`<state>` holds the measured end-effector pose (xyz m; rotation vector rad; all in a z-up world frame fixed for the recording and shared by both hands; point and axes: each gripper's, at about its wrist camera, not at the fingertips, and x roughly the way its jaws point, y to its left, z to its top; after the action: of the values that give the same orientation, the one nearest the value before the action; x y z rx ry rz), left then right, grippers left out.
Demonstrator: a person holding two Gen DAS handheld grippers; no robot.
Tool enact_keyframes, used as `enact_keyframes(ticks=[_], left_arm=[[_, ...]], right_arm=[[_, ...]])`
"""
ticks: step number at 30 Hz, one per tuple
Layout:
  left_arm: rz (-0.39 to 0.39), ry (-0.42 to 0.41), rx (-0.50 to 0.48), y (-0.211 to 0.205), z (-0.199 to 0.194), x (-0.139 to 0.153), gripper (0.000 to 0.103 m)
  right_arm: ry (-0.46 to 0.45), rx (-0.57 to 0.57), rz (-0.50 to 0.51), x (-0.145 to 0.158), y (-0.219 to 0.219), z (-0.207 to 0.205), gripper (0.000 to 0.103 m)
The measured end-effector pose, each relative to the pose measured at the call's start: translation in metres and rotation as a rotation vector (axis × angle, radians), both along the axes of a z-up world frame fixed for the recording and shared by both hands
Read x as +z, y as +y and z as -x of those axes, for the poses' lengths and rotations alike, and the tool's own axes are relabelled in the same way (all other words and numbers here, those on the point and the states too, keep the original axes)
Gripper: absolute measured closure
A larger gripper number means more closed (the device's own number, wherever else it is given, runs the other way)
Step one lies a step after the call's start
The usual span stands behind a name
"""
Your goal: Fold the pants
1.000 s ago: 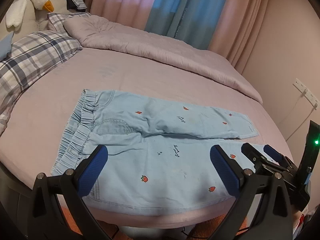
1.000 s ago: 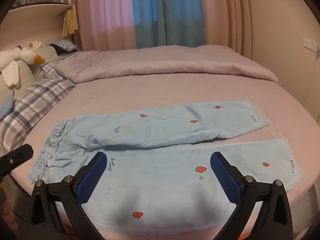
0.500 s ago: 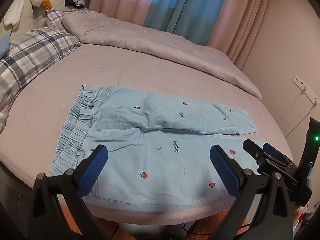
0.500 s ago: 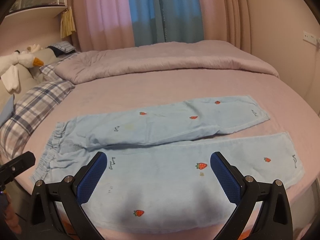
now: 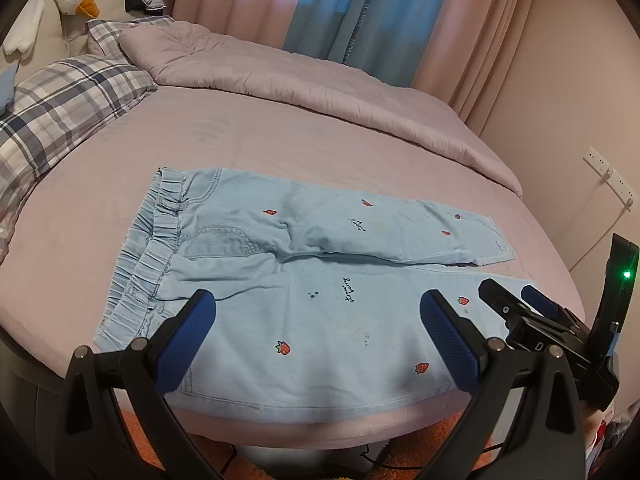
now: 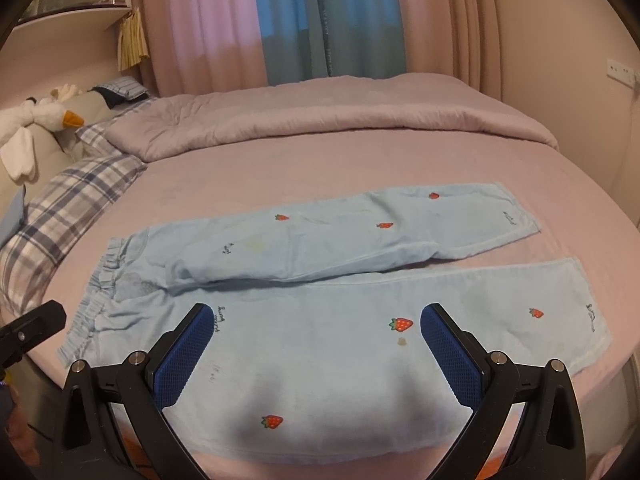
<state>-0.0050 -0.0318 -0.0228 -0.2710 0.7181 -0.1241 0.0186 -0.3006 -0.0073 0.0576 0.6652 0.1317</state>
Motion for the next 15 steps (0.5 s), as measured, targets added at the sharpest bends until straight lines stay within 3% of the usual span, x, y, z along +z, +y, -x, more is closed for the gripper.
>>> enact_keyframes(ticks=[15], left_arm=[[0.033, 0.021, -0.005, 0.0013, -0.0014, -0.0007, 0.001]], right_arm=[[0.010, -0.015, -0.006, -0.0026, -0.0057, -0.0016, 0.001]])
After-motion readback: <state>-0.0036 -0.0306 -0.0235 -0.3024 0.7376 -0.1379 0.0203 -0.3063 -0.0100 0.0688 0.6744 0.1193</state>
